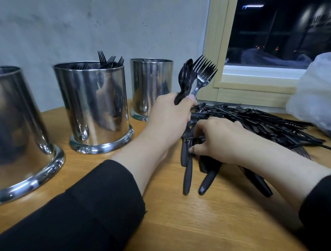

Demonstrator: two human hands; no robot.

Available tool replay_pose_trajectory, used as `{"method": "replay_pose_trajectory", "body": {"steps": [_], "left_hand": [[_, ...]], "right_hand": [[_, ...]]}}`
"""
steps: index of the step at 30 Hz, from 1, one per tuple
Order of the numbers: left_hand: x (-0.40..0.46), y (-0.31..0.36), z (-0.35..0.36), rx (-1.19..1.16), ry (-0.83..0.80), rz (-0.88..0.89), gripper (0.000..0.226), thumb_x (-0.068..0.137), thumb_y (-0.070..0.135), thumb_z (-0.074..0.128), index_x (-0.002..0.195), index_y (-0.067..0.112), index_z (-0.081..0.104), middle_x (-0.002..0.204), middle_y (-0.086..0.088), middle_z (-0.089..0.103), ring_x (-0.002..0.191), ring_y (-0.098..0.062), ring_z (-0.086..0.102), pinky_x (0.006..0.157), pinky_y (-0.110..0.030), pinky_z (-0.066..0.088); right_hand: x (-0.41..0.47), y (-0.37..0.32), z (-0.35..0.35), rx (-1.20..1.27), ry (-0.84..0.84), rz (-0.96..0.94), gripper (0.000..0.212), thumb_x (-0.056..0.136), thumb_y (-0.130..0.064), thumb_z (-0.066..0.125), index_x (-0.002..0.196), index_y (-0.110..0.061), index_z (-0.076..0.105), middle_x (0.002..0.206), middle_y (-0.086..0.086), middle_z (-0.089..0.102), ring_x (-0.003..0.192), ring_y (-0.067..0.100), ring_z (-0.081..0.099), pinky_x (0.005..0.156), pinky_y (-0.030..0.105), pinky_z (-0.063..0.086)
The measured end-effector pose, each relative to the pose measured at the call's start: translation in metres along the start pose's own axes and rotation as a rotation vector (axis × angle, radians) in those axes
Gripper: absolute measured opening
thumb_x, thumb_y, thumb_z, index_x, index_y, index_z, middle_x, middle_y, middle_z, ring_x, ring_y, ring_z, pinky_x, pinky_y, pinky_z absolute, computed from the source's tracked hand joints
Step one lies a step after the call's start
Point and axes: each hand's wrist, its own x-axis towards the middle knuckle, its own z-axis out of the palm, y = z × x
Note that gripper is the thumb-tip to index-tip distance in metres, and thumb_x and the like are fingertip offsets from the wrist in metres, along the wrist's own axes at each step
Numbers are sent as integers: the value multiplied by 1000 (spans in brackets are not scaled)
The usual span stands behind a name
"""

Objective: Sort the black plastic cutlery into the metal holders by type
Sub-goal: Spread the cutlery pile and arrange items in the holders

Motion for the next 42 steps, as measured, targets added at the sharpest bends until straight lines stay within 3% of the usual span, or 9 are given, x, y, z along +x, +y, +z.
{"method": "replay_pose_trajectory", "body": {"steps": [5,13,22,28,34,38,42], "left_hand": [[1,-1,-1,6,8,-3,24,104,33,55,97,20,73,62,7,55,43,-4,43,49,-23,35],[2,-2,-1,24,0,2,25,104,32,53,100,19,74,62,7,54,43,-4,43,49,-22,34],[2,-3,-1,48,-8,3,24,104,35,53,98,25,74,63,8,55,44,-3,42,51,-25,34],[2,-3,-1,66,-12,7,24,105,34,53,98,23,73,62,8,55,43,-3,41,51,-25,34],[2,-2,-2,81,-11,23,26,105,34,52,99,20,73,61,8,55,43,-2,41,54,-27,35],[3,-3,-3,109,2,45,26,105,35,52,99,20,73,61,8,56,43,0,43,56,-28,36],[4,-3,-4,149,10,70,27,106,33,51,99,18,72,62,6,56,47,-4,46,57,-29,38]], "right_hand": [[3,0,-1,-24,-40,-60,49,87,-59,63,131,-37,56,123,-2,53,126,26,48,98,47,37],[9,4,-1,-60,-59,-90,29,90,-49,62,115,-36,63,105,-6,43,118,24,48,90,43,34],[2,14,-17,-130,-149,-114,46,87,-62,63,125,-36,62,112,-5,46,123,23,47,101,48,36],[-3,21,-20,-151,-167,-173,42,84,-67,62,114,-37,65,106,-10,46,119,17,44,102,46,33],[-2,25,-20,-161,-159,-257,34,93,-57,58,117,-33,63,105,-8,42,118,17,40,101,45,34],[-3,28,-24,59,-40,-316,13,87,-45,60,90,-32,61,104,-10,47,110,14,47,99,43,36],[-7,28,-37,414,94,-321,11,74,-39,62,76,-29,64,102,-13,61,99,10,59,99,41,46]]}}
